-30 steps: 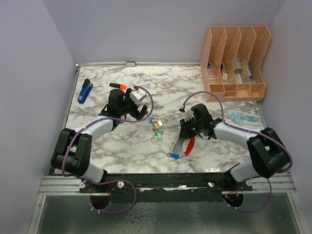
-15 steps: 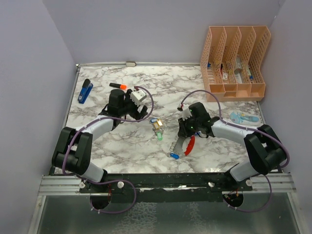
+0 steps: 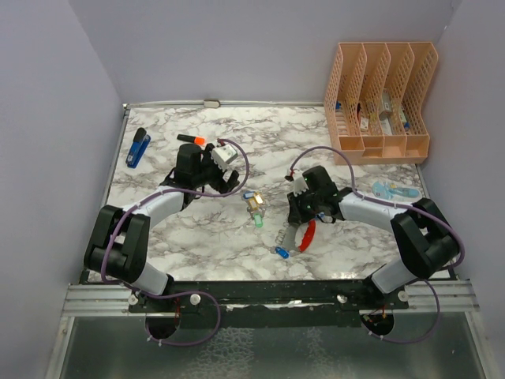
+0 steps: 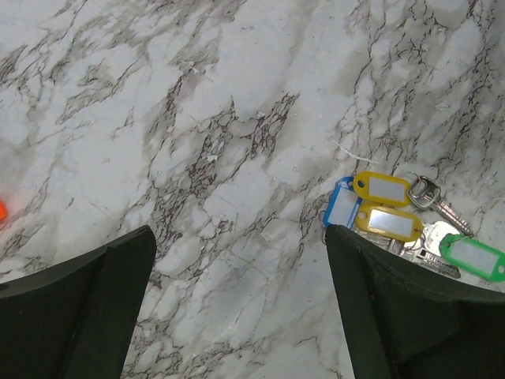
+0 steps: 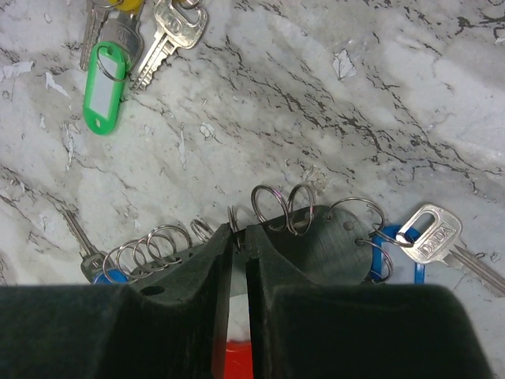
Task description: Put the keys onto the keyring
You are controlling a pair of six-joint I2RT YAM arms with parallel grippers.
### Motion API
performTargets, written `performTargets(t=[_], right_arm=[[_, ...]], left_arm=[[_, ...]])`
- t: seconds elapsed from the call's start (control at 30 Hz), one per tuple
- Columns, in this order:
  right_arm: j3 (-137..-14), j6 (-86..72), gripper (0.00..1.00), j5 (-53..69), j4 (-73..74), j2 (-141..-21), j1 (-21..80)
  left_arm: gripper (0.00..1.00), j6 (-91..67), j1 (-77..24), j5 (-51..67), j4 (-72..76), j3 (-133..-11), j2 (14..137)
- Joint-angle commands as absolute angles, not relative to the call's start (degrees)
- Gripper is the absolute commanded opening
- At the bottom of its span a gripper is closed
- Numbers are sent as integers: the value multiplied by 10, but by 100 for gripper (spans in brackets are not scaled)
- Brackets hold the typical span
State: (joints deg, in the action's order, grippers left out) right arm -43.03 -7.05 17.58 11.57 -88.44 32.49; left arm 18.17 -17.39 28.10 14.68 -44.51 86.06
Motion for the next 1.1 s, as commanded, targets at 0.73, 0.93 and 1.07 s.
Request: performTargets(t=[0.73,0.93,1.07], right_arm=[[-419,-73,1,169,121,-863,331],[-412,-72,1,157,101,-820,331],[-402,-55,1,177,79,-761,331]], left_arm=[[92,187,-177,288,144,-461,862],[92,193,-178,290,132,-467,857],[92,207,-182,289,112,-474,847]])
